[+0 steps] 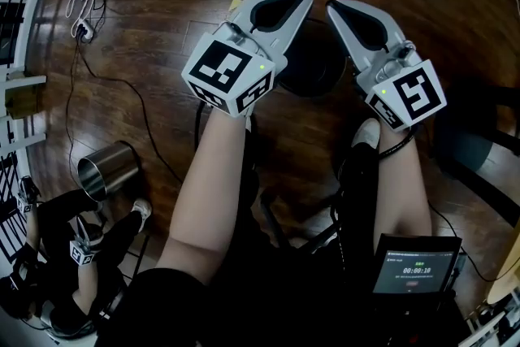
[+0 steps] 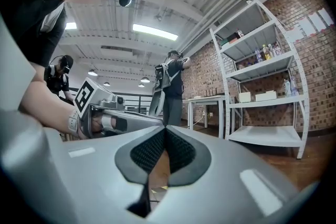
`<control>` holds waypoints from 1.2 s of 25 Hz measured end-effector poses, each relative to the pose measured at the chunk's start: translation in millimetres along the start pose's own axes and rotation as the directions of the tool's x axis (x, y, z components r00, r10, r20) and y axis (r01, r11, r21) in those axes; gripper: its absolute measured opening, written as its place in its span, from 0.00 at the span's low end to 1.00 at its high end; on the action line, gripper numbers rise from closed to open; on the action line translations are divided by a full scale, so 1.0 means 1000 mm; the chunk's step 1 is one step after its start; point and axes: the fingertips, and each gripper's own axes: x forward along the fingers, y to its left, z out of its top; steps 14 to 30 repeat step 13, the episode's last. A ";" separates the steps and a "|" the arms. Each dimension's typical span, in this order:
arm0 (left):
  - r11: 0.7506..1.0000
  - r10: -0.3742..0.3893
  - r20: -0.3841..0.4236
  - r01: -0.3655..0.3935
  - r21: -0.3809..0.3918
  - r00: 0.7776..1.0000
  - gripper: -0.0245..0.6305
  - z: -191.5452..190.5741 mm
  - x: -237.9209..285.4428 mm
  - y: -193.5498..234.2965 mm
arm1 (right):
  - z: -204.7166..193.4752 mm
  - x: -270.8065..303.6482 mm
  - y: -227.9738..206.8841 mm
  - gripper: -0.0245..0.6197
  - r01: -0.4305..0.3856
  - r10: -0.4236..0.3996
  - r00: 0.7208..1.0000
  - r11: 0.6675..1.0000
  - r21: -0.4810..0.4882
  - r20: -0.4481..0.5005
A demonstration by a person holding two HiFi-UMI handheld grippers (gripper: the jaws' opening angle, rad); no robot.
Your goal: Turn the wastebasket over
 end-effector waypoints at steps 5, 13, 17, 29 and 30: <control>1.000 -0.004 -0.006 0.004 0.009 1.000 0.04 -0.005 -0.006 -0.013 | 0.000 -0.006 0.003 0.05 0.010 -0.011 1.000 1.000 0.019 0.019; 1.000 0.008 0.004 -0.008 0.007 1.000 0.04 -0.013 -0.002 -0.027 | -0.012 -0.017 0.005 0.05 0.006 -0.006 1.000 1.000 0.005 0.009; 1.000 0.008 0.004 -0.008 0.007 1.000 0.04 -0.013 -0.002 -0.027 | -0.012 -0.017 0.005 0.05 0.006 -0.006 1.000 1.000 0.005 0.009; 1.000 0.008 0.004 -0.008 0.007 1.000 0.04 -0.013 -0.002 -0.027 | -0.012 -0.017 0.005 0.05 0.006 -0.006 1.000 1.000 0.005 0.009; 1.000 0.008 0.004 -0.008 0.007 1.000 0.04 -0.013 -0.002 -0.027 | -0.012 -0.017 0.005 0.05 0.006 -0.006 1.000 1.000 0.005 0.009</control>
